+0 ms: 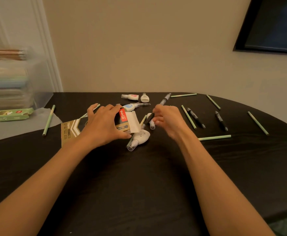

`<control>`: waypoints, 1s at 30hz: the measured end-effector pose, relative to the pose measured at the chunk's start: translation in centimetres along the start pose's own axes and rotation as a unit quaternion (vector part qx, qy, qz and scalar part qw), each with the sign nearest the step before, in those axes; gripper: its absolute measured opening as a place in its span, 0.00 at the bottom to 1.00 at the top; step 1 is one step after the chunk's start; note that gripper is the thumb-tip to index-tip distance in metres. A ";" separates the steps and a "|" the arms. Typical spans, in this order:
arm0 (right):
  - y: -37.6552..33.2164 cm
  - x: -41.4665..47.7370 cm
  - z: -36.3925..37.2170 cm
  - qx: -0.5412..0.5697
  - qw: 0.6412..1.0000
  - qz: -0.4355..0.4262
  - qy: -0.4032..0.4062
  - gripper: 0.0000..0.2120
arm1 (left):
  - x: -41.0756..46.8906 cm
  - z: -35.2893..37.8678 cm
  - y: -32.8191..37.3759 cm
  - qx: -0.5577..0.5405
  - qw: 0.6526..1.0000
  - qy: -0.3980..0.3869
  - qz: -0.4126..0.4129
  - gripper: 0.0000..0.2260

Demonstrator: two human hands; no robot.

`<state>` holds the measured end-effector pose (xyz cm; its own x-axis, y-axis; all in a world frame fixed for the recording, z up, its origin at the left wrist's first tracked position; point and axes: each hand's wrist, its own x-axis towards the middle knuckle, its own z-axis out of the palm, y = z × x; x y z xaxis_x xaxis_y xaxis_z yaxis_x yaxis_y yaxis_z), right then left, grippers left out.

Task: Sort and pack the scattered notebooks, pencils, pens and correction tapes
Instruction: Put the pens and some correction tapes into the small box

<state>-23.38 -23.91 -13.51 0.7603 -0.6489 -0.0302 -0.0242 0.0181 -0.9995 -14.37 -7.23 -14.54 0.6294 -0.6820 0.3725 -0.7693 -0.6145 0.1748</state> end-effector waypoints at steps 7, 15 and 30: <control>0.3 -0.7 1.7 0.285 0.953 0.005 -0.105 0.03 | -0.3 -1.6 -2.2 -0.047 0.998 -0.036 0.024 0.44; 1.3 -1.2 3.4 0.300 0.937 -0.041 -0.172 0.05 | -0.3 -2.7 -4.3 -0.078 0.996 -0.042 0.028 0.40; 1.5 -2.3 4.4 0.059 0.981 -0.134 -0.128 0.09 | -0.4 -2.4 -2.9 -0.147 0.987 -0.066 0.018 0.38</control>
<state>-22.35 -19.08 -14.96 0.8673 -0.4307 0.2497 0.2633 -0.0288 -0.9643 -12.71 -4.22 -13.06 0.5951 -0.7588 0.2646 -0.7778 -0.4609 0.4274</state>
